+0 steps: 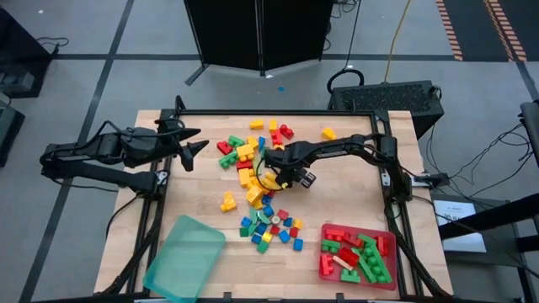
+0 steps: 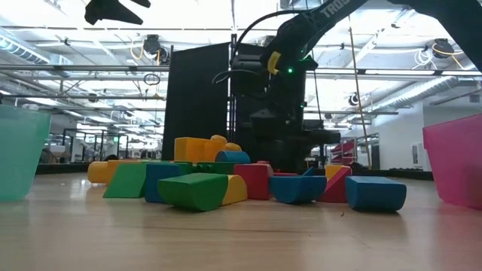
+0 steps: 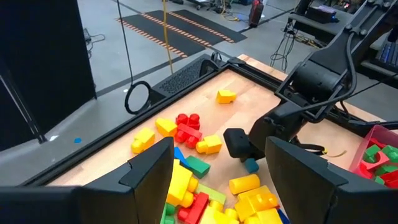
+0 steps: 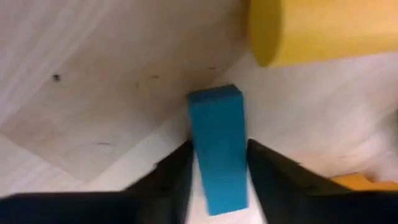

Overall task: Sort blocks by size
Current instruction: Put the blue block into the pink bin

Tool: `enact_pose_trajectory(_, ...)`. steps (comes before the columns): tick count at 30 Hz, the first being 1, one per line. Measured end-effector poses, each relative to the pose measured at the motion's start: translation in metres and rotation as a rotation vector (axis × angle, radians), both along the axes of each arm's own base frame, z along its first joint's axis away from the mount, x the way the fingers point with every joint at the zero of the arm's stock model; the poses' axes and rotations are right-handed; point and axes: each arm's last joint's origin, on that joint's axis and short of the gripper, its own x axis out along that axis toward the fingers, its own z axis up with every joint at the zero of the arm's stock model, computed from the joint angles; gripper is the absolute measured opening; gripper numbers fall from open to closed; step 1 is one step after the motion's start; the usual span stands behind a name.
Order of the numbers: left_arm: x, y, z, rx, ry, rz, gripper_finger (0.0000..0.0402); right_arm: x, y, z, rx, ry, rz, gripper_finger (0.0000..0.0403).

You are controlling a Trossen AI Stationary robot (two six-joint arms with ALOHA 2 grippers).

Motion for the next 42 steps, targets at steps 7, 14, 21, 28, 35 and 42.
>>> enact_pose_trajectory(7,0.000,0.000,0.000,0.000,0.000,0.000,0.0255,-0.002,0.000,0.002,0.011,0.002,-0.086,0.0071)
enact_pose_trajectory(14,0.000,0.000,0.000,0.000,-0.001,0.000,0.0255,-0.004,0.005,0.017,0.018,-0.029,-0.216,0.0071)
enact_pose_trajectory(21,0.000,0.000,0.000,0.001,-0.001,0.000,0.0255,-0.009,0.013,0.068,0.085,-0.022,-0.415,0.0071)
enact_pose_trajectory(28,0.000,0.000,0.000,0.007,0.003,-0.003,0.0255,-0.037,0.058,0.135,0.334,-0.037,-0.716,0.0071)
enact_pose_trajectory(35,0.000,0.000,0.000,0.007,0.003,-0.003,0.0255,-0.079,0.131,0.184,0.454,-0.066,-0.972,0.0071)
enact_pose_trajectory(42,0.000,0.000,0.000,0.008,0.003,-0.003,0.0255,-0.122,0.203,0.183,0.448,0.008,-1.174,0.0071)
